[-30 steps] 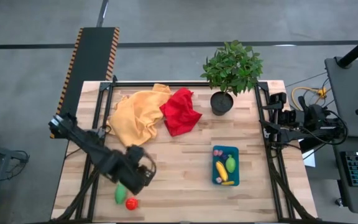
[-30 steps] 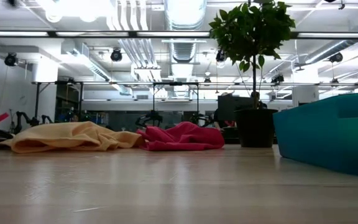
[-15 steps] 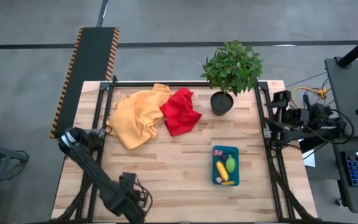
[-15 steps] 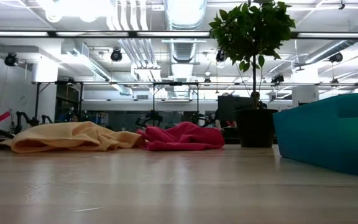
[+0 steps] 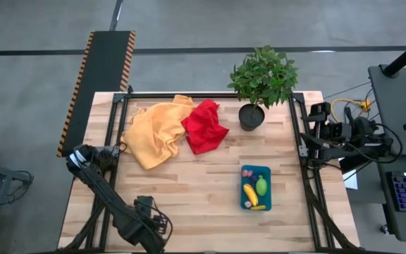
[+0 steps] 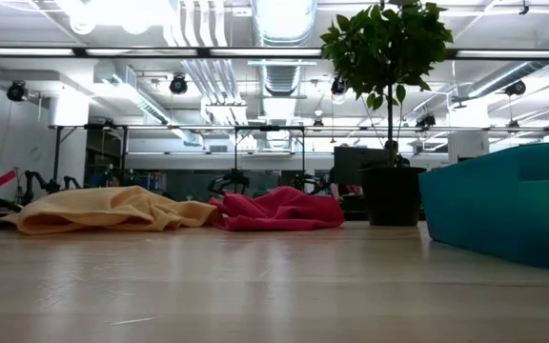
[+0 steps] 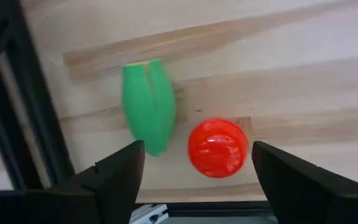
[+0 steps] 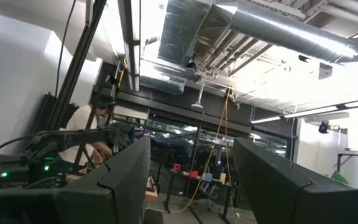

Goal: Pick and placing Produce into tupperware
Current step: Put the corn into the blue bin

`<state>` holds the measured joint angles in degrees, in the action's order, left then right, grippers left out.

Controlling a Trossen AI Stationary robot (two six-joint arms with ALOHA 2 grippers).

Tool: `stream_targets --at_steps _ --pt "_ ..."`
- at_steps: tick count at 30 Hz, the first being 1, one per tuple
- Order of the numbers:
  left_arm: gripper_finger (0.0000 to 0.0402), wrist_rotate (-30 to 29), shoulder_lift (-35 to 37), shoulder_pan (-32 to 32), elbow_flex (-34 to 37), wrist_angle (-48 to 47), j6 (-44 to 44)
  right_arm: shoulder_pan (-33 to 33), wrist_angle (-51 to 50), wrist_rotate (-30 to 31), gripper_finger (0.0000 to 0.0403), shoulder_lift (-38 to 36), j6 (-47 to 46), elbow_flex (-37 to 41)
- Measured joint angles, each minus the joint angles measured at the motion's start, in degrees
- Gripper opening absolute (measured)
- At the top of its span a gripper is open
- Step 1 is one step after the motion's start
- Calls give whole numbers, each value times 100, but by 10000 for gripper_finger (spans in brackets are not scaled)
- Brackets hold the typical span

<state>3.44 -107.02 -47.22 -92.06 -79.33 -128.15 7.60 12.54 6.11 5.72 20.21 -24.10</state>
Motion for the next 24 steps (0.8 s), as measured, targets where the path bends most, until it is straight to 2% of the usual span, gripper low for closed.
stream_targets --at_steps 3,9,15,24 --pt "283 35 0 0 20 -135 -371 0 -10 0 224 0 -5 0" --pt "283 33 -2 0 108 -331 -355 0 -7 0 224 0 -22 0" --pt "283 45 0 2 621 -350 -357 0 -3 -2 224 0 -22 0" --pt "283 399 0 2 1242 589 -353 0 -1 -4 224 0 -23 0"
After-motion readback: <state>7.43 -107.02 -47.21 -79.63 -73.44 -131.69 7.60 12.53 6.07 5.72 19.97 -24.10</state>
